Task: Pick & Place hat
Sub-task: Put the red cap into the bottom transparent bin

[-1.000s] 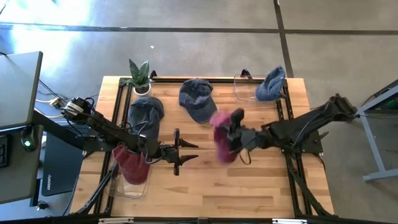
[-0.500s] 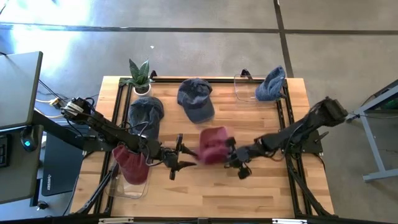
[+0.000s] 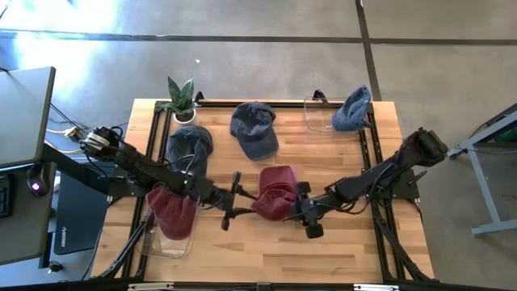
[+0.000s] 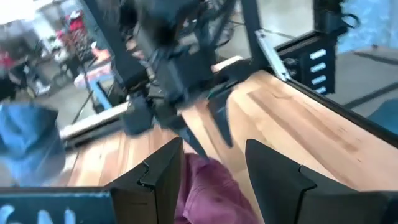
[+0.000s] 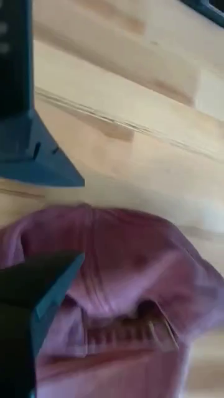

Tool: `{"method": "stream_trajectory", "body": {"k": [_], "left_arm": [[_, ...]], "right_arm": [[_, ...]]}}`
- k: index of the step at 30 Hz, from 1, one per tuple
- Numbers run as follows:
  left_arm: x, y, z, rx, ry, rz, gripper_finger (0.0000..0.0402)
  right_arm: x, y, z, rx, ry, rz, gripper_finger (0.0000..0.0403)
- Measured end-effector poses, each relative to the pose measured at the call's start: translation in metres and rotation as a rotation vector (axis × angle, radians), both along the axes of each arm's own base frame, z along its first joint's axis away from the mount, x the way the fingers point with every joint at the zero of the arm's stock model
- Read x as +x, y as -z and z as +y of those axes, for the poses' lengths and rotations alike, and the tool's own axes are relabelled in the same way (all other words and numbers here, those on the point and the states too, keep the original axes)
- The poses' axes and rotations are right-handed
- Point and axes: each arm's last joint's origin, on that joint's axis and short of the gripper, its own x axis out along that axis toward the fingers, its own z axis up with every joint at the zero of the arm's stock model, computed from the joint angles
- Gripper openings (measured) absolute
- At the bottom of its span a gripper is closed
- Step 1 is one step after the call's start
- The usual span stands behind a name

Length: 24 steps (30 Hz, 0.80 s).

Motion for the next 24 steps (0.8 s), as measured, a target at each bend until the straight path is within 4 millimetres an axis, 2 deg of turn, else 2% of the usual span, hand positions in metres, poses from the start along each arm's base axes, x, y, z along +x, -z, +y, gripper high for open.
{"method": "stream_trajectory", "body": {"k": [3,6,11,16,19,24], "left_arm": [[0.003,0.004,0.012,-0.080,-0.056,0.049,0.0170],[0.006,0.008,0.025,-0.156,-0.121,0.101,0.0170],[0.008,0.012,0.036,-0.210,-0.176,0.147,0.0170],[0.008,0.013,0.035,-0.197,-0.169,0.154,0.0170],[0.007,0.014,0.036,-0.193,-0.179,0.164,0.0170],[0.007,0.014,0.036,-0.201,-0.207,0.167,0.0170]], "right_arm": [[0.017,-0.027,-0.009,-0.007,0.139,-0.035,0.0205],[0.034,-0.036,-0.031,-0.018,0.315,-0.049,0.0215],[0.045,-0.004,-0.068,0.008,0.327,0.111,0.0207],[0.051,0.037,-0.082,0.102,0.275,0.278,0.0189],[0.054,0.048,-0.079,0.103,0.251,0.303,0.0152],[0.049,0.041,-0.069,0.054,0.251,0.283,0.0026]]}}
